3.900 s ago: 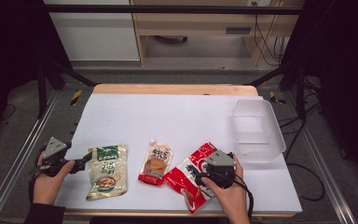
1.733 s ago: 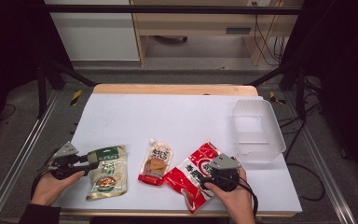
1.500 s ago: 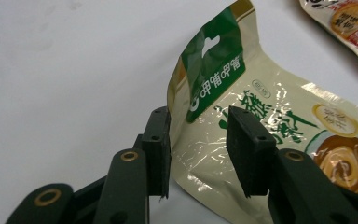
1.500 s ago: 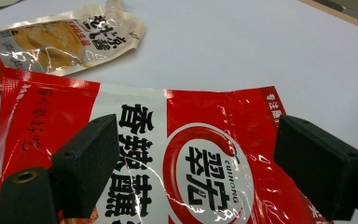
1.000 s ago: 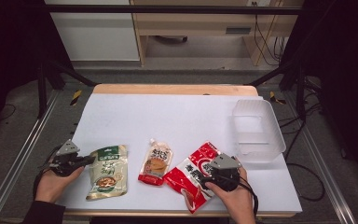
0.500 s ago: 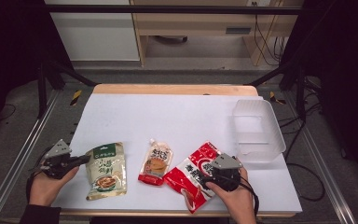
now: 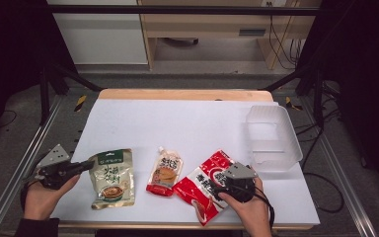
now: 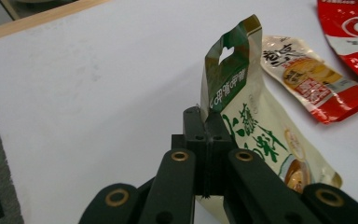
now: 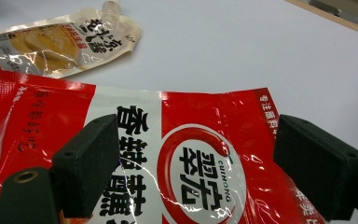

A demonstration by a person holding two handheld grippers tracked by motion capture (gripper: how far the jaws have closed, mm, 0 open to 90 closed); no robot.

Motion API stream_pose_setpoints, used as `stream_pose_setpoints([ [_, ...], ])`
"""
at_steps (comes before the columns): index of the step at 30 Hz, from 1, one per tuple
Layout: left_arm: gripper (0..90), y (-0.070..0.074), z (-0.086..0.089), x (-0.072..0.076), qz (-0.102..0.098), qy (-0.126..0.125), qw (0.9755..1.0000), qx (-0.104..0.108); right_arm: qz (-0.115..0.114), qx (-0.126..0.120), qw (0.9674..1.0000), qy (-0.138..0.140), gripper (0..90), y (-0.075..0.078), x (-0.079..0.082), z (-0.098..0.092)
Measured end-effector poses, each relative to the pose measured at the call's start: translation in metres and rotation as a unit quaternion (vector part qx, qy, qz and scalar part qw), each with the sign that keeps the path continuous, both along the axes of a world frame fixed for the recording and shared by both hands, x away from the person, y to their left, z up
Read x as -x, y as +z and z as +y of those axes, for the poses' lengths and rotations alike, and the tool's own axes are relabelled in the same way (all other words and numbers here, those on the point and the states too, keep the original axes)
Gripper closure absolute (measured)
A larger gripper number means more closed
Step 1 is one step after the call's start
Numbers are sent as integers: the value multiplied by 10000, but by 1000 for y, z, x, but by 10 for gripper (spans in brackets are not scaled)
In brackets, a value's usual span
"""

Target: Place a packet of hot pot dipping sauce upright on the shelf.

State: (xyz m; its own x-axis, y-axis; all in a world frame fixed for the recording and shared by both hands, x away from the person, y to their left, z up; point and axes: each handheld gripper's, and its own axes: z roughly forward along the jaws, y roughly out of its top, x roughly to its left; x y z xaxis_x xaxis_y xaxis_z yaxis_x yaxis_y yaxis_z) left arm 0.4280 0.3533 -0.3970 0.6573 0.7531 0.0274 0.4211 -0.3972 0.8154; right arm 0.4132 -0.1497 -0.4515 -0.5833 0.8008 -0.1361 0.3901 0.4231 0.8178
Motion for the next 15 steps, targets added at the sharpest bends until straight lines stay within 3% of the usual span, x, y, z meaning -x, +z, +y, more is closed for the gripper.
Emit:
stream_pose_setpoints([
  [9, 900, 21, -10, 8, -171, -315, 9994, -5, 46, -25, 10000, -4, 149, -1, -1, 2],
  [15, 900, 32, -18, 14, -294, -552, 9979, -149, 49, -34, 10000, 44, 149, -1, 0, 4],
])
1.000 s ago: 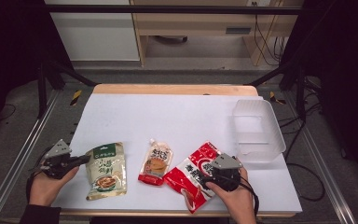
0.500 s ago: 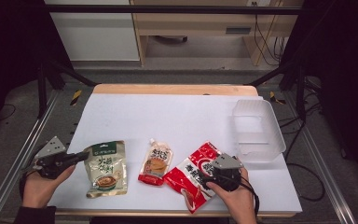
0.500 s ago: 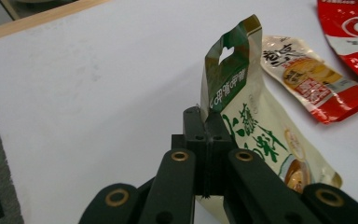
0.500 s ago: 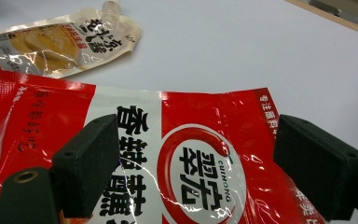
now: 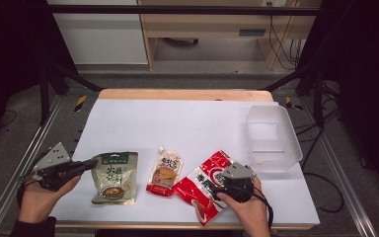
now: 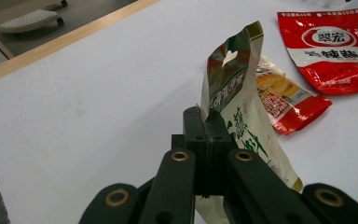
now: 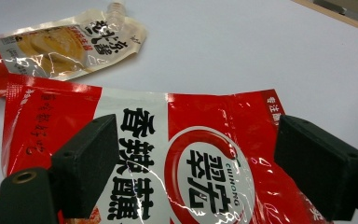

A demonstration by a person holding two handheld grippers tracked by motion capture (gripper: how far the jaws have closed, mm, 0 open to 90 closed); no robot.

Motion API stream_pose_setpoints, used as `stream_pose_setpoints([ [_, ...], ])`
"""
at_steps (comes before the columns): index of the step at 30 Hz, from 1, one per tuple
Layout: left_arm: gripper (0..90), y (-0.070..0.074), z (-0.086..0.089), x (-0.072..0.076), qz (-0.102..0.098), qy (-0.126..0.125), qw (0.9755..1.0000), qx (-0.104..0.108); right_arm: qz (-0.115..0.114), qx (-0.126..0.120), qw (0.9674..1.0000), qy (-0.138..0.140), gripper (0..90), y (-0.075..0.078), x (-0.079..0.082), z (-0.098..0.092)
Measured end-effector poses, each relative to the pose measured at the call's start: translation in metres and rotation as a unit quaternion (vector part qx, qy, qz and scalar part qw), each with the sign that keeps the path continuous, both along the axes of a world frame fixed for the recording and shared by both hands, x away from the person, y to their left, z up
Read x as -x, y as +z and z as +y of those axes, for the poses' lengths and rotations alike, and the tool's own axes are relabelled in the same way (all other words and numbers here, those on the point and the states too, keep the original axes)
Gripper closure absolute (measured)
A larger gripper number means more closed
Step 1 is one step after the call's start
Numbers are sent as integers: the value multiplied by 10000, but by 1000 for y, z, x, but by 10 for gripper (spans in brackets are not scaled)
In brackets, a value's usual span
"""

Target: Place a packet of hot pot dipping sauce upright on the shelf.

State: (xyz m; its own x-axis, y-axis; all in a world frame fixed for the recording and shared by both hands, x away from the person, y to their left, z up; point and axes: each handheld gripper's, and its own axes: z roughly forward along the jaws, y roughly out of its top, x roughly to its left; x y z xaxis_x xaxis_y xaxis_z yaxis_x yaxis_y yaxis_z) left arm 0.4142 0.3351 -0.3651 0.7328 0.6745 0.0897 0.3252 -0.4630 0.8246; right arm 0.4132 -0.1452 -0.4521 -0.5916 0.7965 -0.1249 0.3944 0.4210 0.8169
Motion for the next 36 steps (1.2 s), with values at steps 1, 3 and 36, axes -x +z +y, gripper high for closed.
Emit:
stream_pose_setpoints([
  [1, 900, 3, -1, 1, -24, -46, 10000, 10, -2, 15, 10000, 14, 149, 0, 0, 0],
  [3, 900, 8, -2, 2, -51, -111, 9999, 15, 13, 2, 10000, 6, 149, -1, 0, 1],
  [36, 900, 42, -41, -23, -224, -399, 9989, -119, -13, -45, 9999, 141, 141, 4, 0, 8],
])
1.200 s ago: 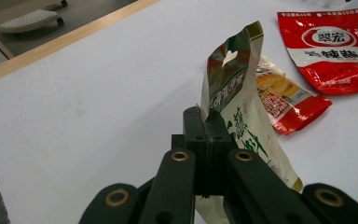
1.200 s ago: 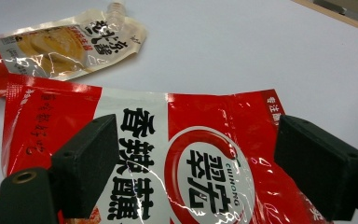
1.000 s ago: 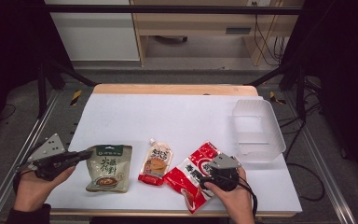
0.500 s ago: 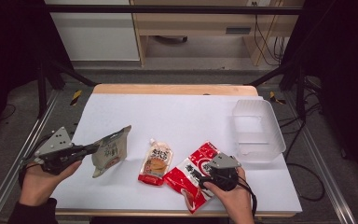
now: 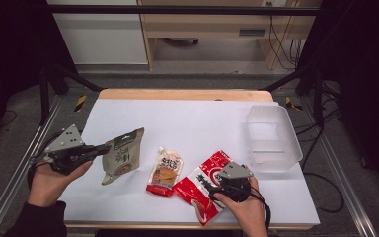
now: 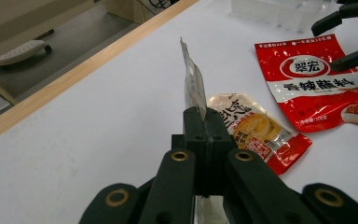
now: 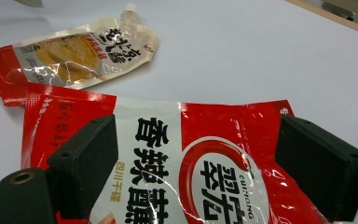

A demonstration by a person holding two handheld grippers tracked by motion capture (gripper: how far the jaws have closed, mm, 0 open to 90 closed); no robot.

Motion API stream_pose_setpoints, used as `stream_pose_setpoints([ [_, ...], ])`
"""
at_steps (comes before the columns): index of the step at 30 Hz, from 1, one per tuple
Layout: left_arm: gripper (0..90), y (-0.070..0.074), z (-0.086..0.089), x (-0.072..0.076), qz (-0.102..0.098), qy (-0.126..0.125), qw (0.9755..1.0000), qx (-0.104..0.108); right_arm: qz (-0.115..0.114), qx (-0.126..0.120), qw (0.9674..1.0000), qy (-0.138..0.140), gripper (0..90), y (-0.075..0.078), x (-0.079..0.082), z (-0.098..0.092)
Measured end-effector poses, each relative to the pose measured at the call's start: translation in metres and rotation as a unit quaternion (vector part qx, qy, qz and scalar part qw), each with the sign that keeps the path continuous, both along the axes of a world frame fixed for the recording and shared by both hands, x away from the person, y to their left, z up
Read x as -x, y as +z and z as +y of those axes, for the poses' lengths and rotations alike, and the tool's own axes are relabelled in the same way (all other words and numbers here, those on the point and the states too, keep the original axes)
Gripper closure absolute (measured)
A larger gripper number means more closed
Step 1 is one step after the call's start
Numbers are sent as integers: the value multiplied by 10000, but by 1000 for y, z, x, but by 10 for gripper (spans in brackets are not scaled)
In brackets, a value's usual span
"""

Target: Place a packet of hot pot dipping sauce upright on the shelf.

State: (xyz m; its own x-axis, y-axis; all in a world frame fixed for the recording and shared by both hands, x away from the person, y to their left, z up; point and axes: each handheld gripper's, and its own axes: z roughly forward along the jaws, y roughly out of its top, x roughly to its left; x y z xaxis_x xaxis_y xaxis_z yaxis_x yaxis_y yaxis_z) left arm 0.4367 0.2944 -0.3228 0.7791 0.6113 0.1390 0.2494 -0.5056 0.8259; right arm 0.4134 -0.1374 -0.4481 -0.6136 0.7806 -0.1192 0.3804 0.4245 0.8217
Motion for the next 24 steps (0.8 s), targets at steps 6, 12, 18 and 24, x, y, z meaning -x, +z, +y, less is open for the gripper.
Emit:
stream_pose_setpoints([
  [6, 900, 3, -5, -3, -17, -21, 10000, -17, 25, 36, 10000, 71, 124, 1, 1, 3],
  [12, 900, 9, -9, -7, -58, -89, 9999, -21, 41, 118, 9996, 253, 96, 4, -1, 10],
  [18, 900, 12, -14, -14, -48, -161, 9999, -31, 99, 347, 9979, 543, 84, 16, -6, 22],
  [24, 900, 16, -25, -19, -41, -249, 9996, -112, 83, 544, 9949, 849, 78, 35, -12, 29],
])
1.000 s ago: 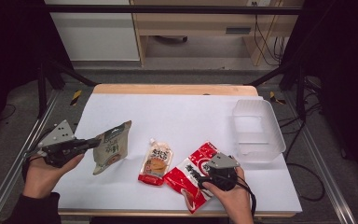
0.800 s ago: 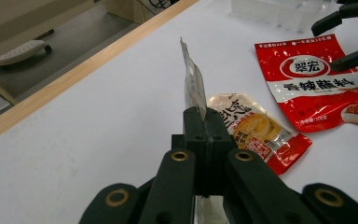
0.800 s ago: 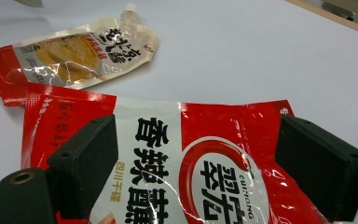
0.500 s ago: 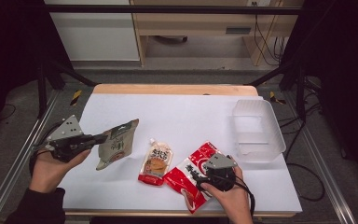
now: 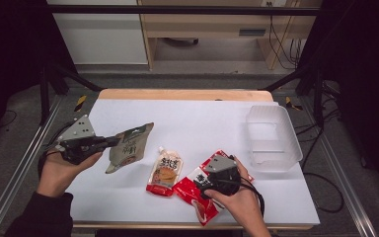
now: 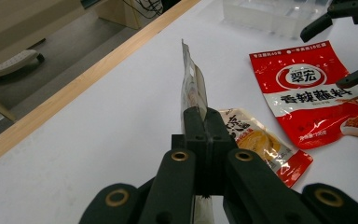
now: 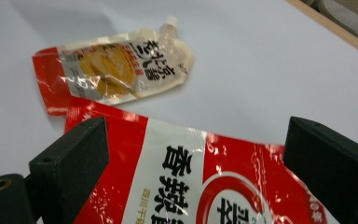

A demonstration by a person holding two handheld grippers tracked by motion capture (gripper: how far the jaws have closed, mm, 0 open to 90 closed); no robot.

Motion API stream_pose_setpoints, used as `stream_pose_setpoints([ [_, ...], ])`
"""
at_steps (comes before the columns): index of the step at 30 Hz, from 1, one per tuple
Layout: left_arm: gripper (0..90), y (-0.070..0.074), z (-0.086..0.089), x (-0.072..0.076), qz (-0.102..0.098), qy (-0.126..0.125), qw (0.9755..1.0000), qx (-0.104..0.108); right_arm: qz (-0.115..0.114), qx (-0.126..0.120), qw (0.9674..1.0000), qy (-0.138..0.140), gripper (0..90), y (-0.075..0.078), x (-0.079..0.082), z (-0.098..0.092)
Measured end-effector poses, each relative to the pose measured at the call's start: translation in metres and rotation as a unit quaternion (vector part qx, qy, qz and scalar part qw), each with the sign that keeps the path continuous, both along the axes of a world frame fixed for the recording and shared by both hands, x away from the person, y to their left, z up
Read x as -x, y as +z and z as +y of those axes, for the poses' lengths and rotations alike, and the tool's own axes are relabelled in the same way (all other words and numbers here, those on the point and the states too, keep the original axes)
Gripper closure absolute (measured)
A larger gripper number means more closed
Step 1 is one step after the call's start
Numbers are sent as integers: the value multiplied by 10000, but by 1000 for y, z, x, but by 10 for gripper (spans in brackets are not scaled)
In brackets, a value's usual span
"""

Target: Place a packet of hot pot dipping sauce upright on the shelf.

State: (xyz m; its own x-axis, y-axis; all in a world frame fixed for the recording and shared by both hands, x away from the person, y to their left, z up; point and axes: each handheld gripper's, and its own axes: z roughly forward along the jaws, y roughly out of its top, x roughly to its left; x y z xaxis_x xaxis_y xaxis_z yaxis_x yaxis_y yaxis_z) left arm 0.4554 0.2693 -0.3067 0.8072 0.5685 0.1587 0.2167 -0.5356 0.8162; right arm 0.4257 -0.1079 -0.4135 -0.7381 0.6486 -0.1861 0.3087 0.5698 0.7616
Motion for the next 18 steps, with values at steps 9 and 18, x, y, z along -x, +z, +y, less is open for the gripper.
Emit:
stream_pose_setpoints([
  [9, 900, 11, -25, -6, -26, -266, 9996, -108, -50, 440, 9974, 569, 92, 44, -16, 15],
  [18, 900, 14, -57, -16, -18, -560, 9981, -251, -208, 963, 9900, 1005, 143, 81, -29, 26],
])
